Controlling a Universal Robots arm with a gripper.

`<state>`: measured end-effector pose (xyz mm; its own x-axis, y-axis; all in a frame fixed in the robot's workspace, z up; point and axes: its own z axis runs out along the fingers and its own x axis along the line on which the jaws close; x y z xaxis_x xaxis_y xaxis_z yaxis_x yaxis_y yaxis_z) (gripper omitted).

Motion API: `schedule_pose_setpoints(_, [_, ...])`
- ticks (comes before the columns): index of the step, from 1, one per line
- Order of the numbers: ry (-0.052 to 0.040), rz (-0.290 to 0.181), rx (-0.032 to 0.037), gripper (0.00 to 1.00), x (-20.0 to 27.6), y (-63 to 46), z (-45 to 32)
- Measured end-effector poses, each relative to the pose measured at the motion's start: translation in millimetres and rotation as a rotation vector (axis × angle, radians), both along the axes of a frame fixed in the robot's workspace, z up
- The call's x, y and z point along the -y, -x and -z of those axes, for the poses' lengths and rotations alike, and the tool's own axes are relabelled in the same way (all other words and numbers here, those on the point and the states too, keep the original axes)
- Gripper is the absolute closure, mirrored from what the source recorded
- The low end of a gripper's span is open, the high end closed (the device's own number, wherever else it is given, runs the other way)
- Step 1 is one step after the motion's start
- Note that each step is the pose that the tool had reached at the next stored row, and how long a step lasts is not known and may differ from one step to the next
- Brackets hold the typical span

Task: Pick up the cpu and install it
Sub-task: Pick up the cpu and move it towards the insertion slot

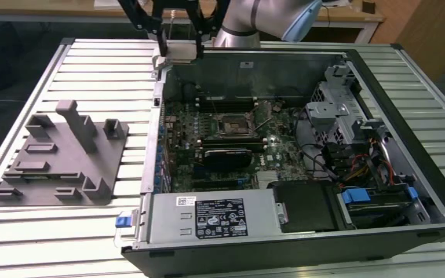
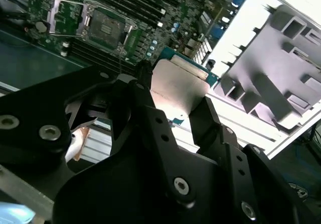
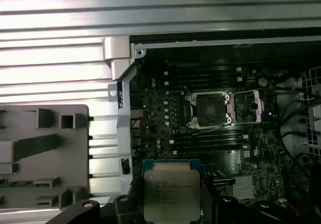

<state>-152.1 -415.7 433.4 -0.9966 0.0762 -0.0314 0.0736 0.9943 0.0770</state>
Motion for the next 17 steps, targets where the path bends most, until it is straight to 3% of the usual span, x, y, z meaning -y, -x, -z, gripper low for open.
schedule_pose_setpoints(12, [0.0000, 0.000, -0.0001, 0.46, 0.0, -46.5, 0.0])
schedule_pose_setpoints(17, [0.0010, 0.000, -0.0001, 0.46, 0.0, -49.3, 2.9])
